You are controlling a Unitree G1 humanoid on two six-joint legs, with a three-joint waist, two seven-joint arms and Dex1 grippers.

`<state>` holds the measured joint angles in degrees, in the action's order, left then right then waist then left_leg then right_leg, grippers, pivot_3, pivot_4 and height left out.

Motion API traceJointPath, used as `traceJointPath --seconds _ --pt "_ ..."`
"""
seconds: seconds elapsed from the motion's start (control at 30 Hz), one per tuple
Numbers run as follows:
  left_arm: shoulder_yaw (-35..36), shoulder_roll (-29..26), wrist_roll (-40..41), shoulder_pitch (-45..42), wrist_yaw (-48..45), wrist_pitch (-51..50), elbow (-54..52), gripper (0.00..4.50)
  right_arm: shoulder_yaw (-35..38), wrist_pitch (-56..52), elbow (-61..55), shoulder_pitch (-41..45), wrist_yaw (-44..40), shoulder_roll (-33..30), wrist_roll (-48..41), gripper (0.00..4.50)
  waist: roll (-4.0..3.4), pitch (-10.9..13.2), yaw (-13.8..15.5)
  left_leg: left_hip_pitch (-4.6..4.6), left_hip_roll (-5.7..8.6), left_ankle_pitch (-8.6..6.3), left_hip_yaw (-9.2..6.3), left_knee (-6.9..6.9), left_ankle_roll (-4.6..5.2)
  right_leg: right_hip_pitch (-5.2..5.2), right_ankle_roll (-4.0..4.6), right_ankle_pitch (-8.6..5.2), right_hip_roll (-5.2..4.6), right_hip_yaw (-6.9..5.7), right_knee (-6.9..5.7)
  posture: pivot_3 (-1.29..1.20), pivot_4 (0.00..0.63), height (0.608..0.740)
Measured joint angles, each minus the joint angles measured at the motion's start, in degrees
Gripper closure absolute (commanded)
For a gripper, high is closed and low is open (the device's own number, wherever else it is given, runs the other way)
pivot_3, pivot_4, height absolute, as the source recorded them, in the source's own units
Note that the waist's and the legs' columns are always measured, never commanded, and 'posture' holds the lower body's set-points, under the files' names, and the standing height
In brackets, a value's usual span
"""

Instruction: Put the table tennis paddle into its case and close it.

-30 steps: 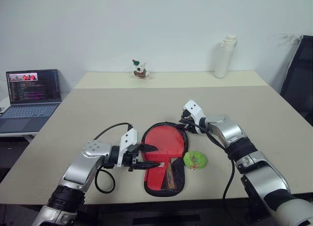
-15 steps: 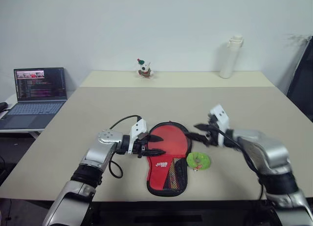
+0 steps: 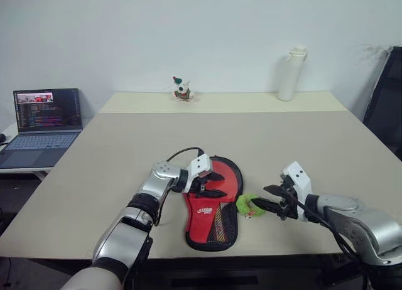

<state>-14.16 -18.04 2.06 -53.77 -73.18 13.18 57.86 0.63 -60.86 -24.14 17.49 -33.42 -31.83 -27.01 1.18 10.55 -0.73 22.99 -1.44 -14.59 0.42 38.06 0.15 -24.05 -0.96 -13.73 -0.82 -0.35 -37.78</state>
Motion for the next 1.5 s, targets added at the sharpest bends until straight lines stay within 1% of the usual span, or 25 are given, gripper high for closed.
traceJointPath --seconds 0.2,0.43,0.53,0.6,0.63,0.8,0.83,0.9,1.07,1.17,1.2,1.3,1.37,1.5 --pt "1.1 0.3 -0.2 -0.5 0.1 2.0 2.8 1.53 -3.1 2.7 4.2 0.7 0.3 0.0 2.0 1.01 0.02 0.0 0.0 -0.06 -0.01 0.00 0.00 0.01 0.00 0.02 0.00 0.00 0.03 0.00 -0.05 0.00 0.150 0.740" --pt "1.2 0.3 -0.3 -0.4 0.1 2.5 3.3 1.53 -5.1 1.0 6.3 0.8 1.4 1.4 2.8 1.01 0.02 -0.1 -0.1 -0.08 -0.02 0.00 0.02 0.02 0.00 0.02 0.00 0.00 0.07 0.02 -0.10 0.00 0.150 0.740" --pt "1.2 0.3 -0.4 -0.4 0.3 2.5 3.5 1.53 -5.6 0.5 6.3 1.1 2.7 2.3 3.4 1.58 0.12 -0.2 -0.1 -0.12 -0.03 0.00 0.00 0.02 0.00 0.05 0.00 0.00 0.09 0.01 -0.11 0.00 0.150 0.740" --pt "1.2 0.3 -0.5 -0.4 0.4 2.5 3.5 1.53 -6.2 0.5 6.2 1.2 3.6 2.8 3.9 2.22 0.17 -0.2 -0.1 -0.14 -0.04 0.00 -0.01 0.02 0.00 0.06 0.00 0.00 0.10 0.00 -0.11 0.00 0.150 0.740" --pt "1.2 0.3 -0.5 -0.4 0.4 2.5 3.5 1.53 -6.4 0.4 6.2 1.2 3.8 2.9 3.9 2.66 0.19 -0.3 -0.1 -0.13 -0.04 0.00 -0.01 0.02 0.00 0.06 0.00 0.00 0.11 0.00 -0.11 0.00 0.150 0.740" --pt "1.3 0.5 -0.5 -0.4 0.6 2.8 3.8 1.53 -7.1 -0.7 4.7 1.0 3.8 3.0 3.5 4.37 0.20 -0.3 -0.1 -0.12 -0.05 0.00 -0.02 0.03 0.00 0.08 0.00 0.00 0.10 0.00 -0.11 0.00 0.150 0.740" --pt "1.4 0.5 -0.5 -0.3 0.6 2.9 3.9 1.53 -7.1 -1.1 4.0 1.0 3.7 2.7 3.2 4.44 0.20 -0.3 -0.1 -0.13 -0.05 0.00 -0.04 0.04 0.00 0.08 0.00 0.00 0.09 0.00 -0.11 0.00 0.150 0.740" --pt "1.9 0.7 -0.4 -0.3 0.5 2.9 4.3 1.53 -7.1 -1.8 3.2 0.9 3.5 2.0 3.1 4.44 0.21 -0.3 -0.1 -0.13 -0.05 0.00 -0.04 0.04 0.00 0.09 0.00 0.00 0.09 -0.01 -0.10 0.00 0.150 0.740" --pt "3.1 1.1 -0.3 -0.2 -1.0 1.2 4.7 1.53 -6.2 -3.0 -0.5 -0.1 1.3 -2.5 1.2 4.44 0.21 -0.3 0.0 -0.11 -0.05 0.00 -0.04 0.03 0.00 0.09 0.00 0.00 0.09 -0.03 -0.06 0.00 0.150 0.740" --pt "3.3 1.4 -0.3 -0.1 -1.3 1.0 4.7 1.53 -5.1 -3.5 -3.9 -1.4 -2.5 -7.4 -1.3 4.44 0.21 -0.3 0.1 -0.09 -0.04 0.00 -0.05 0.02 0.00 0.10 0.00 0.00 0.09 -0.03 -0.01 0.00 0.150 0.740" --pt "3.3 1.6 -0.4 -0.1 -1.3 1.0 4.7 1.53 -5.0 -3.4 -5.8 -2.3 -4.6 -10.0 -2.3 4.44 0.19 -0.3 0.2 -0.09 -0.04 0.00 -0.05 0.02 0.00 0.11 0.00 0.00 0.08 -0.03 0.01 0.00 0.150 0.740" --pt "3.3 2.1 -0.5 0.0 -1.3 0.7 4.8 1.53 -4.8 -2.3 -9.8 -5.7 -8.7 -13.8 -4.5 4.44 0.25 -0.4 0.4 -0.16 -0.04 -0.01 -0.13 0.01 0.00 0.29 -0.01 -0.01 0.09 -0.18 0.12 0.00 0.150 0.740" --pt "3.3 2.2 -0.5 0.1 -1.3 0.6 5.0 1.53 -5.8 -1.2 -11.4 -7.6 -10.5 -14.6 -5.7 4.44 0.25 -0.4 0.5 -0.19 -0.04 -0.01 -0.12 0.02 0.00 0.34 -0.01 -0.01 0.08 -0.19 0.14 0.00 0.150 0.740" --pt "3.3 2.6 -0.7 0.2 -1.2 0.4 5.5 1.53 -8.8 0.8 -13.9 -8.7 -11.6 -14.7 -5.8 4.44 0.29 -0.5 0.5 -0.25 -0.05 -0.01 -0.15 0.03 0.00 0.44 -0.01 -0.02 0.02 -0.21 0.18 0.00 0.150 0.740"
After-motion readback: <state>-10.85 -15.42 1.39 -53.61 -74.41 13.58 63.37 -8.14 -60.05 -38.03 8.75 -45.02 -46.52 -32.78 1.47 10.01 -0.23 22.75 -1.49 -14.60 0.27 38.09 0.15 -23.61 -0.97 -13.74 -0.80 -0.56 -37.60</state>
